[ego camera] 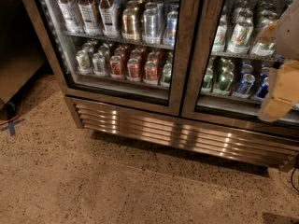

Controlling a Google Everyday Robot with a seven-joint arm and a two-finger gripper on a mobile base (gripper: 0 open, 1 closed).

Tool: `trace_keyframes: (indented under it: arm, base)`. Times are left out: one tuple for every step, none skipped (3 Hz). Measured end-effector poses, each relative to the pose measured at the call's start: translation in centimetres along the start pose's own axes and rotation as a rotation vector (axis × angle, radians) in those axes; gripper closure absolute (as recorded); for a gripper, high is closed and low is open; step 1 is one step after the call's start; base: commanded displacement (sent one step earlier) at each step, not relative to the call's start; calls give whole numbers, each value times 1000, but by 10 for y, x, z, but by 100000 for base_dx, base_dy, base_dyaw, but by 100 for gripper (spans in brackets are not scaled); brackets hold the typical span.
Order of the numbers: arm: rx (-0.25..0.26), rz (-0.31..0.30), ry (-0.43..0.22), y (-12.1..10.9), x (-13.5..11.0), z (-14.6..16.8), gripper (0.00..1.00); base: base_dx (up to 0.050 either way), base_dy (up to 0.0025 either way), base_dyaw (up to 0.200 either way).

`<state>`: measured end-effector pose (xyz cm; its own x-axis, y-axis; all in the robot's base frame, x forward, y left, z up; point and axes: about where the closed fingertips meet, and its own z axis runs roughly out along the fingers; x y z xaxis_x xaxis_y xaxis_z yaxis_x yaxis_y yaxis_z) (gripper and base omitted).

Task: Open left fridge door

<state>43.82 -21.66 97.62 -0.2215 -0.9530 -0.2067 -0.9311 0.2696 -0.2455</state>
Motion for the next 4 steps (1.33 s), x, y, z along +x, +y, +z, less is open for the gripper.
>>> trace_keyframes:
  arm:
    - [0, 0, 0, 0, 0, 0, 0]
    - [0, 0, 0, 0, 0, 0, 0]
    - [0, 0, 0, 0, 0, 0, 0]
    - [-2, -8, -6, -2, -4, 0, 0]
  base:
    - [4142, 228, 11004]
    - [4545, 192, 8411]
    - [0, 0, -20006]
    - [0, 0, 0]
